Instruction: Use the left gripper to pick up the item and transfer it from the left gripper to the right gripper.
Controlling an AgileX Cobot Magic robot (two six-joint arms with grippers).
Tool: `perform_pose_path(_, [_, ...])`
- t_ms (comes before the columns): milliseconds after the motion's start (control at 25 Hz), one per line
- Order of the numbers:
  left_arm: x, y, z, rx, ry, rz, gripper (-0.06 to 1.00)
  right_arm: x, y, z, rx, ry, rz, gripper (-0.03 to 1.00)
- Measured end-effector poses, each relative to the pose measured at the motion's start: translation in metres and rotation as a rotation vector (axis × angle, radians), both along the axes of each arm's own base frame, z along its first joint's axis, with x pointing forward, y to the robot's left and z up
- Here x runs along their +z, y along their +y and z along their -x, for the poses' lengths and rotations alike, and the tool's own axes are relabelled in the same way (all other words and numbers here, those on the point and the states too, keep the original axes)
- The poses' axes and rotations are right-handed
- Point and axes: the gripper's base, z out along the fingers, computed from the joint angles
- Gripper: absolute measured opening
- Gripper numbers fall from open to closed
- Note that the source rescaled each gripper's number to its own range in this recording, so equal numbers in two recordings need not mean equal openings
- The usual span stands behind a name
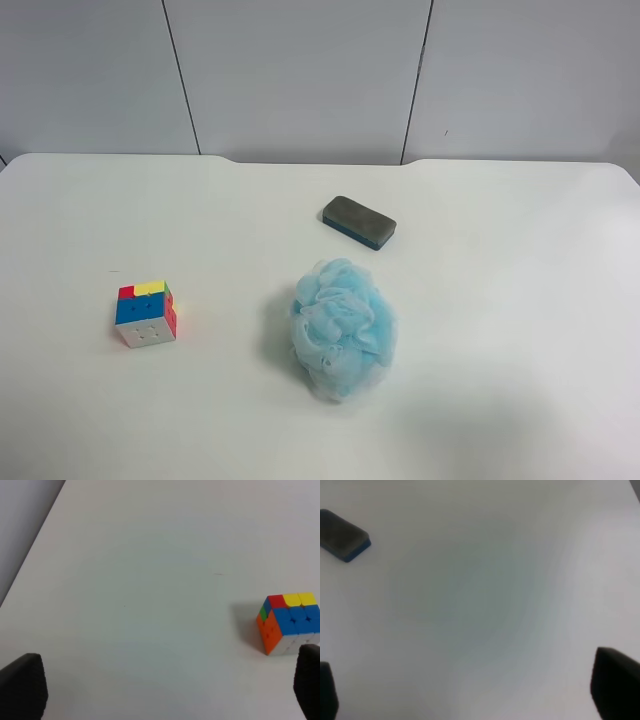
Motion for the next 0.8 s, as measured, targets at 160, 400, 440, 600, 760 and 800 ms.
perform_pose_path(160, [0.0, 0.0, 0.0, 0.0, 0.0, 0.0, 1.0, 0.0, 0.0, 0.0, 0.0, 0.0, 0.0, 1.0])
perform_pose_path(400, [0.0, 0.0, 0.0, 0.0, 0.0, 0.0, 1.0, 0.0, 0.0, 0.0, 0.0, 0.0, 0.0, 1.0])
perform_pose_path(440, [0.0, 0.0, 0.0, 0.0, 0.0, 0.0, 1.0, 0.0, 0.0, 0.0, 0.0, 0.0, 0.0, 1.0])
perform_pose_path(600, [0.0, 0.0, 0.0, 0.0, 0.0, 0.0, 1.0, 0.0, 0.0, 0.0, 0.0, 0.0, 0.0, 1.0])
perform_pose_path(760, [0.0, 0.0, 0.0, 0.0, 0.0, 0.0, 1.0, 0.0, 0.0, 0.0, 0.0, 0.0, 0.0, 1.0])
perform_pose_path(800, [0.0, 0.0, 0.0, 0.0, 0.0, 0.0, 1.0, 0.0, 0.0, 0.0, 0.0, 0.0, 0.0, 1.0])
